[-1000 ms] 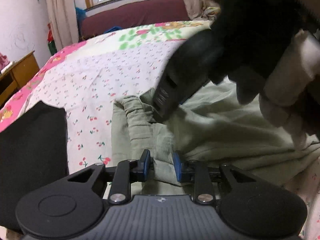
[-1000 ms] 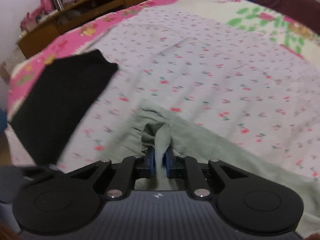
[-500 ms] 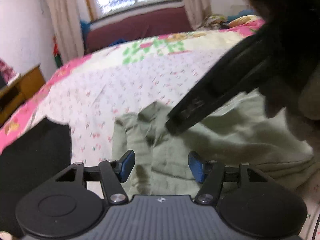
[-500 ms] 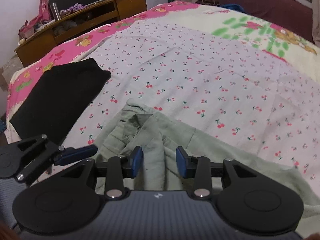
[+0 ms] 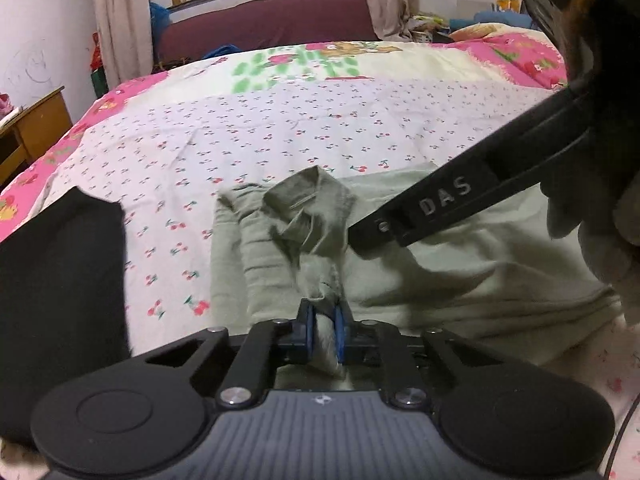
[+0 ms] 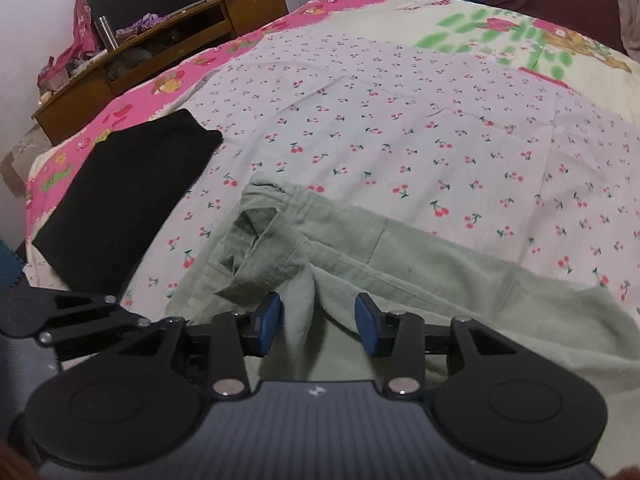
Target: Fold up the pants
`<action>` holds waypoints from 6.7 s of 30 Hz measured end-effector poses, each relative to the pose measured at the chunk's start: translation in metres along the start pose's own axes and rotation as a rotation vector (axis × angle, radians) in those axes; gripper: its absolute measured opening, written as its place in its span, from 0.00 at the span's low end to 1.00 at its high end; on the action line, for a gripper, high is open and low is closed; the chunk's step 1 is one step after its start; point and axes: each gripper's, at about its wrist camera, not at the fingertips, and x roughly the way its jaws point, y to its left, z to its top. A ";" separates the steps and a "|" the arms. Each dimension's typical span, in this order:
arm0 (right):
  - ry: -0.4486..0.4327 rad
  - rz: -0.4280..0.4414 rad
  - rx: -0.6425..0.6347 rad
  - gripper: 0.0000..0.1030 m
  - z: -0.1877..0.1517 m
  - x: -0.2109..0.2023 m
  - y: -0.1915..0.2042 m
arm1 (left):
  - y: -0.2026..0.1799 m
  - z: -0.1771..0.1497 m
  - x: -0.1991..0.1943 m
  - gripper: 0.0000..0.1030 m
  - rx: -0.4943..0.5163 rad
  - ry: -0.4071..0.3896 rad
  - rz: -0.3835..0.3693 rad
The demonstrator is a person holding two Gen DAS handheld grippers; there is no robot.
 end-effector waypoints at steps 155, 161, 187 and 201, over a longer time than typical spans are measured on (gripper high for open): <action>-0.276 -0.187 0.347 0.43 -0.152 -0.124 -0.001 | -0.079 -0.013 -0.065 0.91 0.009 -0.072 0.283; -0.242 -0.210 0.370 0.44 -0.174 -0.123 -0.002 | -0.084 -0.018 -0.077 0.94 -0.008 -0.110 0.286; -0.283 -0.201 0.316 0.52 -0.178 -0.126 0.017 | -0.079 -0.024 -0.074 0.99 -0.025 -0.089 0.271; -0.275 -0.195 0.317 0.52 -0.179 -0.124 0.015 | -0.080 -0.024 -0.073 0.99 -0.019 -0.083 0.272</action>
